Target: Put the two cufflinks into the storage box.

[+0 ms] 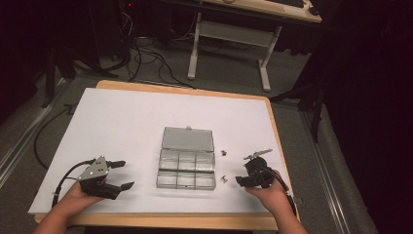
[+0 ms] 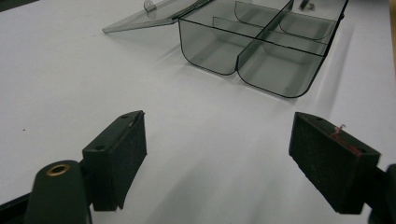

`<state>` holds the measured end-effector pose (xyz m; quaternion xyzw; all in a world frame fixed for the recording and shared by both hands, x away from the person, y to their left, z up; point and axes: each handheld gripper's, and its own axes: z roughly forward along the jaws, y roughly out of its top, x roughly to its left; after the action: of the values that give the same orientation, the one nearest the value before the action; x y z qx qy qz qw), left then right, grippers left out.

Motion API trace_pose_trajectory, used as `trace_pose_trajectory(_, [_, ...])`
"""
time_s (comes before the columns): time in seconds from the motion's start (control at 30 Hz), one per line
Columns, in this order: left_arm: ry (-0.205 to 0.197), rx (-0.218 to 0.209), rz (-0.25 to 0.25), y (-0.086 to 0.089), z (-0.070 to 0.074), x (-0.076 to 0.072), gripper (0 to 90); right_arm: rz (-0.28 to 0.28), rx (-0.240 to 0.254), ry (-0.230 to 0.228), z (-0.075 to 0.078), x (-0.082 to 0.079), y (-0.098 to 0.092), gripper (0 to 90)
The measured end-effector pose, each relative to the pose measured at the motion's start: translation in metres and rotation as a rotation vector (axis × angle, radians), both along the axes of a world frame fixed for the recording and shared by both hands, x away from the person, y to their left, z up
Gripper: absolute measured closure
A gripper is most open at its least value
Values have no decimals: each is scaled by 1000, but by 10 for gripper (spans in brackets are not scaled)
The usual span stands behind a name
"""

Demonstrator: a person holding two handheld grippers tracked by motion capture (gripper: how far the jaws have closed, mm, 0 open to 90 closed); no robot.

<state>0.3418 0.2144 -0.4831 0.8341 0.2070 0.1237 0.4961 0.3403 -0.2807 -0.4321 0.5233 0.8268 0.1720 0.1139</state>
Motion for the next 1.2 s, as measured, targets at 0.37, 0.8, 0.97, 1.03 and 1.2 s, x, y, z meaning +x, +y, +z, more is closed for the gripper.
trace_pose_trajectory(0.37, [2, -2, -1, 0, 0, 0, 196, 24, -35, 24, 7, 3, 9, 432])
trace_pose_trajectory(0.8, [3, -3, -7, 0, 0, 0, 196, 75, -43, 66, 6, 10, 27, 432])
trace_pose_trajectory(0.97, [3, -4, -8, 0, 0, 0, 196, 85, -48, 76, 6, 12, 34, 441])
trace_pose_trajectory(1.03, [4, -4, -7, 0, 0, 0, 196, 99, -47, 78, 7, 13, 37, 449])
trace_pose_trajectory(1.2, [5, -5, -9, 0, 0, 0, 196, 118, -56, 88, 8, 15, 44, 472])
